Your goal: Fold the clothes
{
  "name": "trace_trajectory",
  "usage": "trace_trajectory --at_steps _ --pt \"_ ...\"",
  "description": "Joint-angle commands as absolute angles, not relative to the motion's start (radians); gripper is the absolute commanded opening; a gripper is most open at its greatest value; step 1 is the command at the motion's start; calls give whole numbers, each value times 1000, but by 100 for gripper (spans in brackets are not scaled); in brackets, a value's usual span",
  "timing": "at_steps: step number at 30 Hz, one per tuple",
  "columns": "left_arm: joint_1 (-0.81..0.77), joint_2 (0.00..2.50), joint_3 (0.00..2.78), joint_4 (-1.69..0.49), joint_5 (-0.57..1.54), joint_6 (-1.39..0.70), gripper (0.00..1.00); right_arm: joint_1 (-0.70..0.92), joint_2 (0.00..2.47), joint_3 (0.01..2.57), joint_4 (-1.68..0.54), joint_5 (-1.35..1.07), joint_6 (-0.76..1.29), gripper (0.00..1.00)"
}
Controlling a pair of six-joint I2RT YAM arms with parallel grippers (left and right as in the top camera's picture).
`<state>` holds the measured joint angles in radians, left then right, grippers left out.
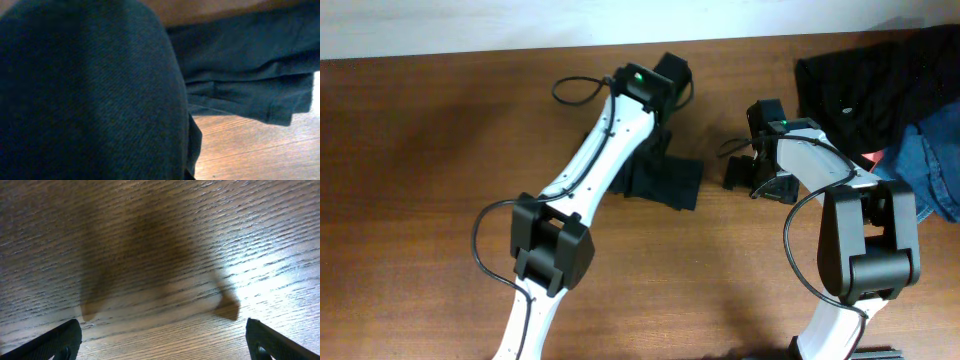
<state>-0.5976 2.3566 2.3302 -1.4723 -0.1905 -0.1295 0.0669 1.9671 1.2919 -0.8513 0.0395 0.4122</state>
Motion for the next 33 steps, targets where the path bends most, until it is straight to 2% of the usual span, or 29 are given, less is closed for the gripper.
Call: trace_trajectory --at_steps 1,11,12,13,15,16,17,18,23,27,30,33 --pt "-607 2377 2285 -1462 -180 -146 5 72 1970 1285 -848 37 400 99" --pt "-616 2377 2277 -1457 -170 -146 6 72 1970 1285 -843 37 400 99" --pt "-617 2377 2277 -1458 -164 -145 10 72 1970 1285 -843 37 400 99" --pt "-618 2377 2277 -1458 -156 -145 17 72 1970 1285 -843 37 400 99" --pt "-621 2377 2277 -1457 -125 -145 43 72 1970 1285 -843 37 400 99" --pt "-624 2377 2278 -1453 -103 -143 50 72 1970 1285 -843 37 400 99" --pt "-626 2377 2278 -1443 -70 -133 61 72 1970 1285 -841 37 400 99" --pt "-627 2377 2282 -1434 -37 -118 65 72 1970 1285 -840 37 400 99" --pt "-625 2377 2347 -1399 121 -104 66 72 1970 1285 -836 37 400 98" --pt "-611 2376 2425 -1407 134 -104 65 72 1970 1285 -836 37 400 99" --pt "-592 2376 2470 -1438 126 -105 63 72 1970 1285 -836 37 400 99" --pt "-572 2376 2486 -1487 81 -105 54 72 1970 1285 -834 36 400 98"
